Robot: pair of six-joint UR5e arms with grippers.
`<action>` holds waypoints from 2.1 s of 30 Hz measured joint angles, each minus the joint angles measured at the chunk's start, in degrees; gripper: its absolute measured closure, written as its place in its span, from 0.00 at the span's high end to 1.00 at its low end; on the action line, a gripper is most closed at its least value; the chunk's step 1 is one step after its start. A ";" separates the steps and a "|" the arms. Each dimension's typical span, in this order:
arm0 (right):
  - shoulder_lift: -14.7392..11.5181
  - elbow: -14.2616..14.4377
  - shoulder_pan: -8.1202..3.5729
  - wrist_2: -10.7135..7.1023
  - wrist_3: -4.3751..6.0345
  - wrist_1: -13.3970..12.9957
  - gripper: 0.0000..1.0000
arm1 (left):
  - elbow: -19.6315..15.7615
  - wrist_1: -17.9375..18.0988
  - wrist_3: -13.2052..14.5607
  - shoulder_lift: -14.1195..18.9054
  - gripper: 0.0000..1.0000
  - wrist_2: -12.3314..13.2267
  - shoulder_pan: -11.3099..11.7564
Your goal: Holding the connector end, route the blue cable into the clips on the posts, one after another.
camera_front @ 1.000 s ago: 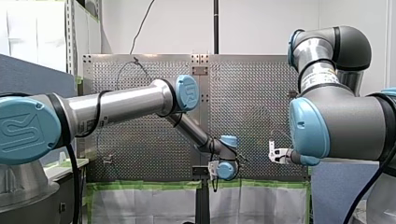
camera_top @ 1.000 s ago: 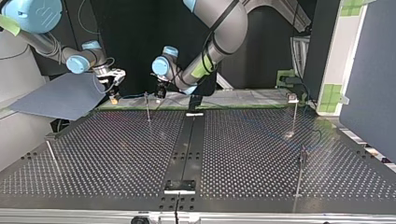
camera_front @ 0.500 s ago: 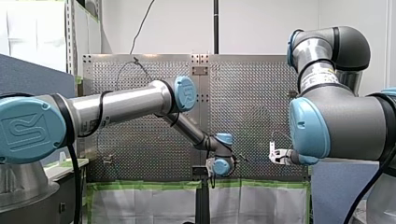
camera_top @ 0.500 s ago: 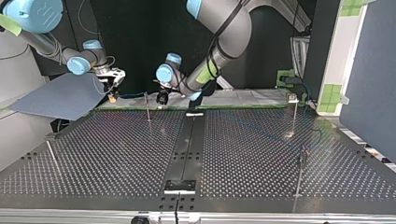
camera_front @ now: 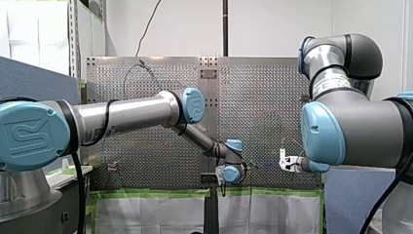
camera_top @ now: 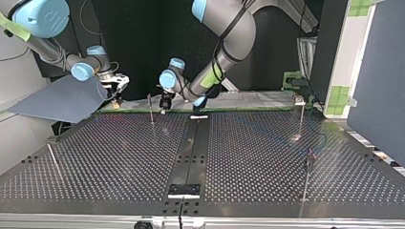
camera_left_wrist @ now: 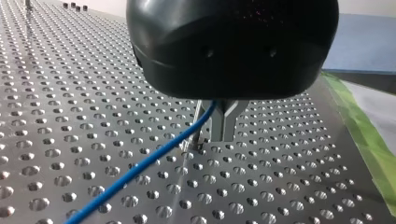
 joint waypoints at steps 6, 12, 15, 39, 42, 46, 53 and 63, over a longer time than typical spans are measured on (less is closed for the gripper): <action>2.03 -3.34 -0.02 -0.69 0.13 1.98 0.00 | 0.33 -0.07 -0.02 -0.13 0.00 -0.22 0.47; 2.36 -5.51 0.21 -2.92 -0.14 2.44 0.00 | 0.33 0.24 0.04 -0.09 0.00 -1.35 0.51; 2.40 -6.42 0.28 -4.32 -0.11 2.66 0.00 | 0.34 0.46 0.48 -0.09 0.00 -2.04 0.44; 3.76 -9.72 0.30 -6.73 -0.32 4.68 0.00 | 0.35 1.21 8.36 0.27 0.15 -4.59 -0.54; 4.41 -9.71 0.33 -6.73 -0.46 4.66 0.00 | 0.35 0.24 9.45 0.27 0.37 -4.31 -0.50; 4.73 -9.74 0.31 -6.73 -0.51 4.71 0.00 | 0.35 -0.93 11.40 0.27 0.90 -4.35 -0.61; 4.82 -9.70 0.28 -7.55 -0.35 4.79 0.00 | 0.34 -4.57 13.89 0.27 1.00 -7.68 -1.29; 4.86 -9.72 0.26 -8.66 -0.06 4.75 0.00 | 0.12 -10.32 14.33 1.25 1.00 -6.54 -2.64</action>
